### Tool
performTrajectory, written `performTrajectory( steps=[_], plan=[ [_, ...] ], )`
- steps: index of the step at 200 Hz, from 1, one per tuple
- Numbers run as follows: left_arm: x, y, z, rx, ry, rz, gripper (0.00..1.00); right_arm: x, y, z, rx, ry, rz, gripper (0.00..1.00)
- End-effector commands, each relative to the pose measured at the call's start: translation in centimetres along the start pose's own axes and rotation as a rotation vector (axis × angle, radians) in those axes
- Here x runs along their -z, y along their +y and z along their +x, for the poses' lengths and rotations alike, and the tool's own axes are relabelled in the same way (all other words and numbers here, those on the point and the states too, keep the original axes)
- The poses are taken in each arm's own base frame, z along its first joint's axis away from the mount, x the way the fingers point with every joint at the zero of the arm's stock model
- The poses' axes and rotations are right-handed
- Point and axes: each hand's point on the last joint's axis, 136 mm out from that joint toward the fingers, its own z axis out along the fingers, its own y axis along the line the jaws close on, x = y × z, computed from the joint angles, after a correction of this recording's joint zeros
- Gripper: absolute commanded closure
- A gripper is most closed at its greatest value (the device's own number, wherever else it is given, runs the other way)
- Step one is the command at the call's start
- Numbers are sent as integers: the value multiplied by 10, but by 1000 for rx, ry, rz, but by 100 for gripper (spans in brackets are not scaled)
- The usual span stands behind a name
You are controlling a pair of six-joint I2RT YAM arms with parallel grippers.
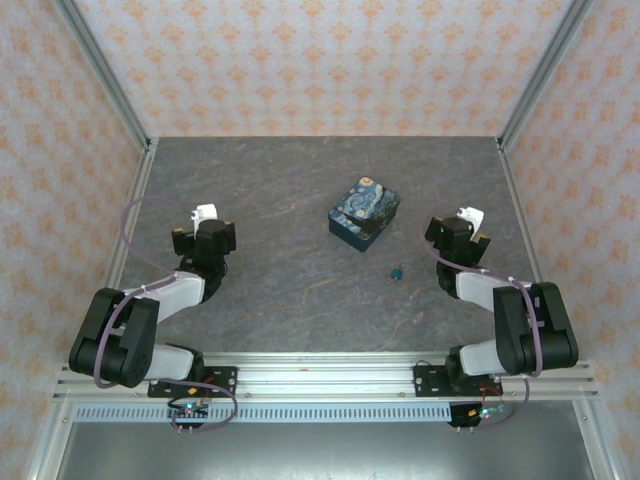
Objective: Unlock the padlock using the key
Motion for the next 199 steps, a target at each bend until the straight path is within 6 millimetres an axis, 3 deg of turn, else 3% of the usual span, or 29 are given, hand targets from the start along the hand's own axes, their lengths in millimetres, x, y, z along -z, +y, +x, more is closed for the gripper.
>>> performTrajectory(
  steps=[1, 21, 51, 70, 199],
  plan=[
    [-7, 5, -21, 116, -108, 58, 0, -4, 3, -15, -19, -132, -49, 1],
    [-18, 14, -15, 183, -93, 71, 0, -6, 12, -7, -2, -171, -112, 1],
    [-26, -18, -7, 101, -95, 218, 0, -14, 31, -3, 52, -82, -207, 1],
    [-26, -29, -5, 61, -64, 257, 0, -21, 27, -2, 24, -45, -205, 1],
    [-27, -30, -6, 58, -59, 255, 0, -22, 23, -2, 15, -36, -194, 1]
  ],
)
